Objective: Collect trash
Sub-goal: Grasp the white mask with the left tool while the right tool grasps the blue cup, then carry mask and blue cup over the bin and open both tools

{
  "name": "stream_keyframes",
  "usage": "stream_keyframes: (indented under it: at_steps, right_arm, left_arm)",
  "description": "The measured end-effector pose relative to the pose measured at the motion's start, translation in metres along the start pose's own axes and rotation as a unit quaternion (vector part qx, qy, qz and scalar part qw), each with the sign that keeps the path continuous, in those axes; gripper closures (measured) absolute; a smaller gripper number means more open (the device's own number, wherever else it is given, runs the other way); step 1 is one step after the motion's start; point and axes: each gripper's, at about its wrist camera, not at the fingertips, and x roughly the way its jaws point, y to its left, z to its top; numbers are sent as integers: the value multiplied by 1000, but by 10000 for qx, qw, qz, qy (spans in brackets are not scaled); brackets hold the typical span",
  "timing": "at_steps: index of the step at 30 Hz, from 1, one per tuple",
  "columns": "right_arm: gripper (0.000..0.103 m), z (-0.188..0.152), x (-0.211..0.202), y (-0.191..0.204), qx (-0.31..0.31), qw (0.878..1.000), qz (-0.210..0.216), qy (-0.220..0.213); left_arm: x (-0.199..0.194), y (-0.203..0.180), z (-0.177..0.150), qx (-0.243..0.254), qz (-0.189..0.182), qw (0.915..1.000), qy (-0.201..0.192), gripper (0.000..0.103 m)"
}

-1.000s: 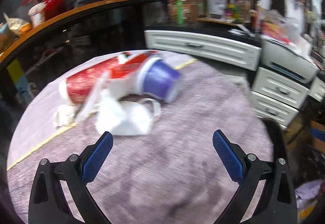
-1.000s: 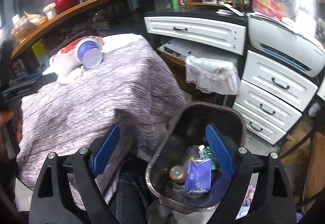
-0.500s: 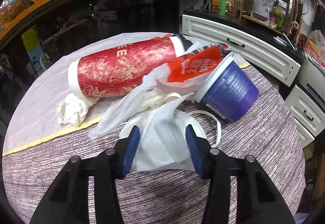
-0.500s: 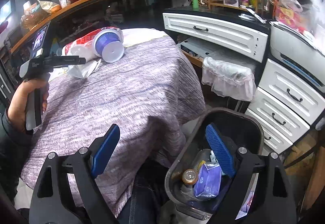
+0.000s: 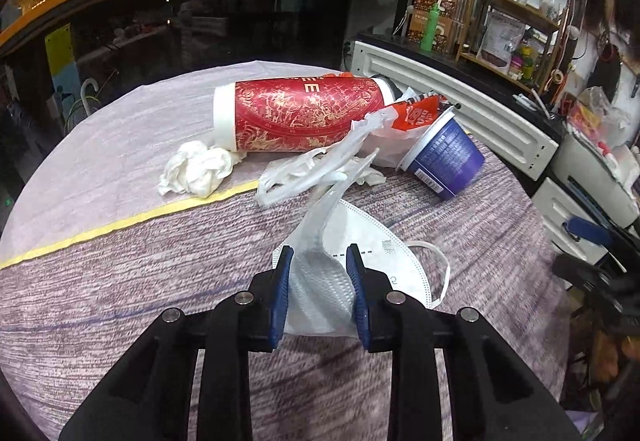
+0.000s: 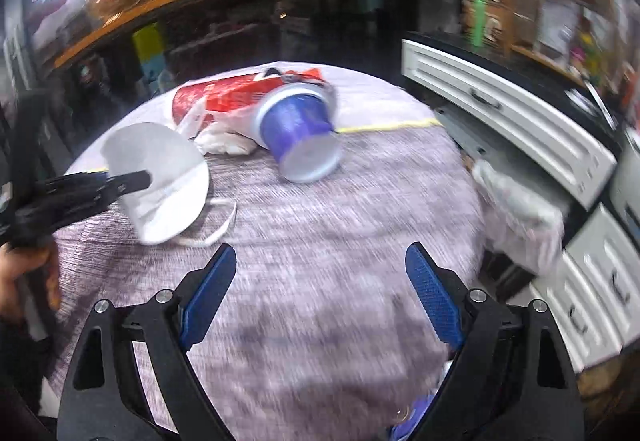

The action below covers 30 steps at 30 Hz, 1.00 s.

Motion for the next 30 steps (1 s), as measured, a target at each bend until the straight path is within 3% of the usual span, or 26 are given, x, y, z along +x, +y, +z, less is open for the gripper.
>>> stream_keyframes:
  at_steps: [2,13,24,26,28,30]
  right_arm:
    - [17,14,13,7,-218,9997,-11,54]
    - [17,75,89,15,-661,9951,-395,619]
    - [17,89,144,30,-1250,9794,-904,1302]
    - [21,88,146,30,-1276,9781,-968,1327]
    - [34,87,146,27,-1176,9798,-909,1335]
    - [35,86,143,24,-1076,9809,-934,1328]
  left_arm:
    - [-8,2,-2,-46,-232,9997,-28,76]
    - [-26,21,-25,-58,-383,9992,-13,76]
    - [-29,28,-31,-130,-502,9986,-58,76]
    - [-29,29,-31,-140,-515,9986,-62,76]
    - [-29,29,-32,-152,-528,9985,-67,76]
    - [-29,29,-32,-154,-521,9985,-69,76]
